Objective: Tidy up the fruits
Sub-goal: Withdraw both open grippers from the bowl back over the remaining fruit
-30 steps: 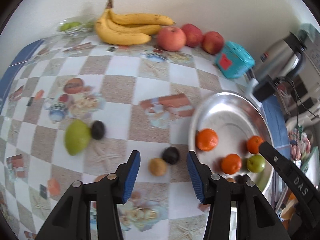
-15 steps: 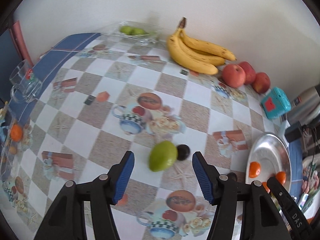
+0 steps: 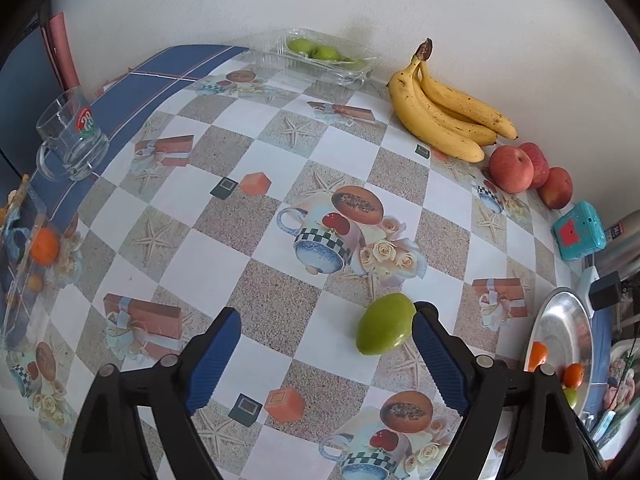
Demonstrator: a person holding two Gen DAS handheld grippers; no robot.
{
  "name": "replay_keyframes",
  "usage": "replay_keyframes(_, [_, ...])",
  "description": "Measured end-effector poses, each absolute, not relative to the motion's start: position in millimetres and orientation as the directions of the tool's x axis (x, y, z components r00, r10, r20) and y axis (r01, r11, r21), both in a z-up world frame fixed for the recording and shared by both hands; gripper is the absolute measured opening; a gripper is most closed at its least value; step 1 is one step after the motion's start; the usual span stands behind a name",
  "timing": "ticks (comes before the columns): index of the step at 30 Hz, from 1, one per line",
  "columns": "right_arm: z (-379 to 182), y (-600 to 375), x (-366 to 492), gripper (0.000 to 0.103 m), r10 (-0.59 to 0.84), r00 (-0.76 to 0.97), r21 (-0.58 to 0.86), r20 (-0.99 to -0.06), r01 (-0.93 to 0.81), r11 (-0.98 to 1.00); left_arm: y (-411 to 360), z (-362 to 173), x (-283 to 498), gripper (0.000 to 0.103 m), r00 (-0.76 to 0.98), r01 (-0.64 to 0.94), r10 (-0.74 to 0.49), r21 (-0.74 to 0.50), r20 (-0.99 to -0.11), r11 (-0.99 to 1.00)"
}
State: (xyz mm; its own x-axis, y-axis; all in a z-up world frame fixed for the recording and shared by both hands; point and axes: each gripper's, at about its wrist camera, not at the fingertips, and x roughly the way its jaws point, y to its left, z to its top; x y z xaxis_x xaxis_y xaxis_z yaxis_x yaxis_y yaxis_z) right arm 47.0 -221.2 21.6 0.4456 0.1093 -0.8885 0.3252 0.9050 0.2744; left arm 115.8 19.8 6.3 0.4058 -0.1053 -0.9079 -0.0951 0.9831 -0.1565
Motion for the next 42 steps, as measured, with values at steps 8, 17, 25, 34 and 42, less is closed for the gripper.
replay_keyframes(8, [12, -206, 55, 0.051, 0.102, 0.421, 0.252, -0.901, 0.318, 0.914, 26, -3, 120, 0.098, 0.385, -0.104, -0.112, -0.163, -0.916, 0.981])
replay_keyframes(17, [6, -187, 62, 0.064, 0.084, 0.405, 0.215, -0.911, 0.292, 0.932, 33, -7, 123, 0.102, 0.382, -0.093, -0.126, -0.174, -0.916, 0.980])
replay_keyframes(25, [5, -177, 66, 0.083, 0.066, 0.408, 0.191, -0.910, 0.275, 0.942, 35, -6, 124, 0.103, 0.384, -0.075, -0.137, -0.179, -0.913, 0.981])
replay_keyframes(34, [8, -175, 67, 0.091, 0.067, 0.432, 0.202, -0.899, 0.275, 0.940, 33, -4, 124, 0.103, 0.398, -0.053, -0.175, -0.213, -0.901, 0.976])
replay_keyframes(42, [5, -180, 66, 0.091, 0.094, 0.415, 0.230, -0.905, 0.291, 0.929, 27, -10, 126, 0.103, 0.371, -0.025, -0.205, -0.231, -0.906, 0.973])
